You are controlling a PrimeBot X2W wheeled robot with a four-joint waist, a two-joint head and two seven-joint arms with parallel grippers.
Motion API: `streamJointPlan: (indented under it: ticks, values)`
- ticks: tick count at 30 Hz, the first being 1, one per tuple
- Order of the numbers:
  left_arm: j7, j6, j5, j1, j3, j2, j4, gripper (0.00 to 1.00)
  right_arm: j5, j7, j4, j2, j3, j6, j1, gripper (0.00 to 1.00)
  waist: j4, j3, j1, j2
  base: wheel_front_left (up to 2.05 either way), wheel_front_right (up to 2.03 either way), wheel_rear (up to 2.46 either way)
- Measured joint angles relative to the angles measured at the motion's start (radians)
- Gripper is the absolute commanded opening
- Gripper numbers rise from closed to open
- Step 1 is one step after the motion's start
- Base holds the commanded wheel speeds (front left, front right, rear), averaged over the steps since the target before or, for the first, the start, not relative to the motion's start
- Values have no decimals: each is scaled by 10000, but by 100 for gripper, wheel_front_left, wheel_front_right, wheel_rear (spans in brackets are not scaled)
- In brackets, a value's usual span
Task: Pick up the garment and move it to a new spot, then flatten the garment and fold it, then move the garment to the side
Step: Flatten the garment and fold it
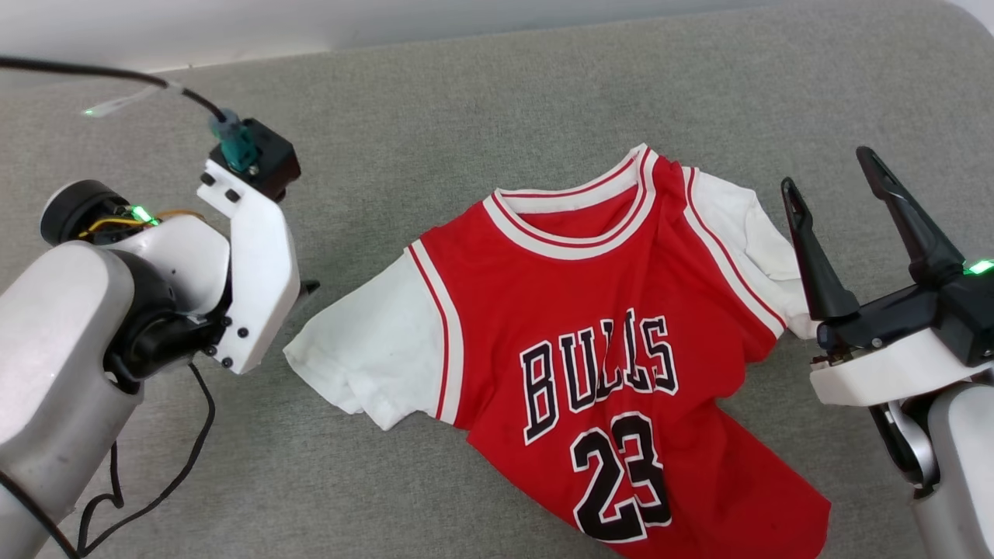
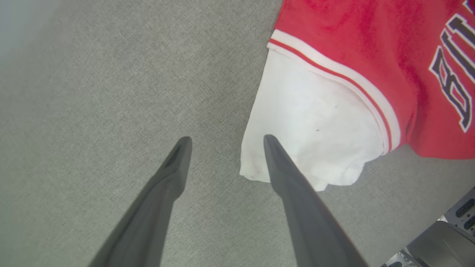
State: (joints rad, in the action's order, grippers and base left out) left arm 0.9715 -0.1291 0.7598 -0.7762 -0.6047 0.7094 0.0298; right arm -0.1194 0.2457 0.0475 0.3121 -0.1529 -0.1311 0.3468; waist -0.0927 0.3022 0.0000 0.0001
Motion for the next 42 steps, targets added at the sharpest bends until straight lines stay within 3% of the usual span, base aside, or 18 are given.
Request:
streamJointPlan:
  ticks: [7, 15, 16, 17, 24, 25, 30, 37, 42]
  values:
    - [1076, 0, 734, -498, -1413, 345, 458, 100, 48, -38, 8, -104, -282, 0, 267, 100, -199, 424, 0, 0, 0, 0, 0]
    - [713, 0, 966, -536, -2550, 568, 1106, 100, 17, -4, 320, -142, -391, 0, 591, 100, -442, 845, 0, 0, 0, 0, 0]
    - [648, 0, 988, -551, -2675, 579, 1158, 34, -17, -2, 337, -138, -370, 0, 635, 100, -449, 863, -1, 0, 0, 0, 0]
    - [562, 0, 1007, -576, -2777, 593, 1218, 0, -40, 0, 362, -125, -353, 0, 644, 100, -446, 865, 0, 0, 0, 0, 0]
    - [-485, 0, 1327, -685, -3196, 656, 1402, 0, -105, -288, 351, 514, -105, 0, 1171, 100, -283, 532, 0, 0, 0, 0, 0]
    - [-918, 0, 1507, -678, -3143, 897, 1298, 0, -288, -972, 267, 1204, -238, 0, 1669, 100, -157, 283, 0, 0, 0, 0, 0]
    - [-1417, 0, 1687, -515, -2938, 1425, 731, 0, -1643, -3661, 330, 2807, -1659, 0, 2583, 100, 130, -24, 0, 0, 0, 0, 0]
    - [-1613, 148, 1726, -323, -2811, 1847, -38, 0, -4798, -8483, 301, 5296, -4878, 0, 4366, 100, 565, 69, 0, 0, 0, 0, 0]
    - [-1691, 213, 1563, -491, -2798, 1578, -293, 0, -6119, -10704, 941, 5864, -6418, 0, 5754, 100, 871, 443, 0, -1, 0, 0, 0]
